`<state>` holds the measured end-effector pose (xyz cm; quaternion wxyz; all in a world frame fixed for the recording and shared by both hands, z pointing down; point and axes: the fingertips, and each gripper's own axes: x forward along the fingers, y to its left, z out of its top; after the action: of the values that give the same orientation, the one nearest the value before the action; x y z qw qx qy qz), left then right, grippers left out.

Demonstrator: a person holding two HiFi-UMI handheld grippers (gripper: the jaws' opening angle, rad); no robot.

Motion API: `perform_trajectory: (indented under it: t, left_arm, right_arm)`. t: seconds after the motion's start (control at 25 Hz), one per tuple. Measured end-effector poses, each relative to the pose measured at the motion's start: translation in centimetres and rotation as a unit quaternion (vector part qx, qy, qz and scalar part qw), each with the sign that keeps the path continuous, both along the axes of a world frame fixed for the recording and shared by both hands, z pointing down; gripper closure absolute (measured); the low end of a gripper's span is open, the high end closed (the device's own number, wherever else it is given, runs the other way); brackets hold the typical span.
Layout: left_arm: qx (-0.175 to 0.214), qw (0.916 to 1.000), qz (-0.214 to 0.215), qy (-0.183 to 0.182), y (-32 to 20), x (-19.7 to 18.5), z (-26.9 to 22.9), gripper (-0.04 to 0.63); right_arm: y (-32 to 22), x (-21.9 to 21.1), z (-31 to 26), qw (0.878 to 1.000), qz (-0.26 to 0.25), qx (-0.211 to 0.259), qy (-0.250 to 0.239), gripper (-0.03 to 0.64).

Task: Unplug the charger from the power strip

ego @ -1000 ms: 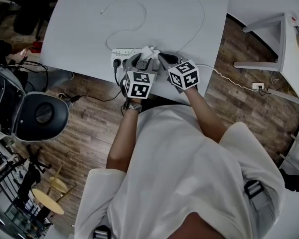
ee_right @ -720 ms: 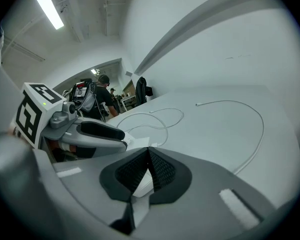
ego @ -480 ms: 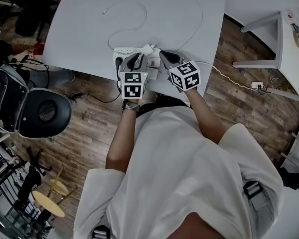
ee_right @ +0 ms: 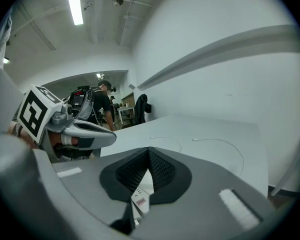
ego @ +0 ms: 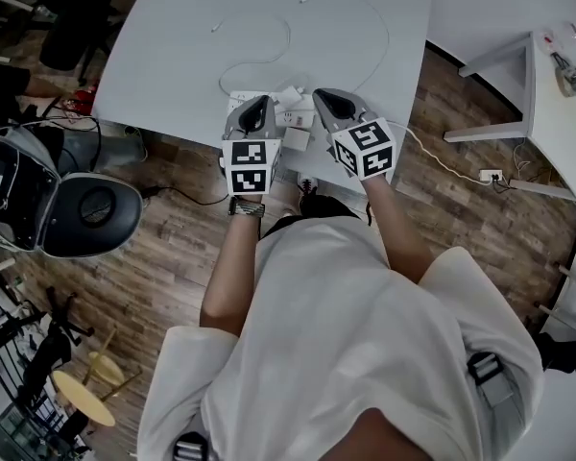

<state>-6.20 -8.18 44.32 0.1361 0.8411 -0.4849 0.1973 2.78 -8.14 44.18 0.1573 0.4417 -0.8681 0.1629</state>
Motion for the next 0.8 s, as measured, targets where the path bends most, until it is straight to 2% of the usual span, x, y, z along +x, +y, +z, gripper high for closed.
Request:
perform_trajectory:
  t: [0.32,0.8]
  left_arm:
    - [0.094,0.9954,0.012,-0.017,0.7,-0.7,-7.9,0.591]
    - [0.218,0.9758,0.015,-0.014,1.1,-2.7,-20.5,0.591]
  right_arm:
    - [0.8,-0.1,-7.7,0.997,0.015,0.073,0.013,0.614]
    - [1.3,-0.4,-21.6,0.979,0.036,0.202,0.008,0.614]
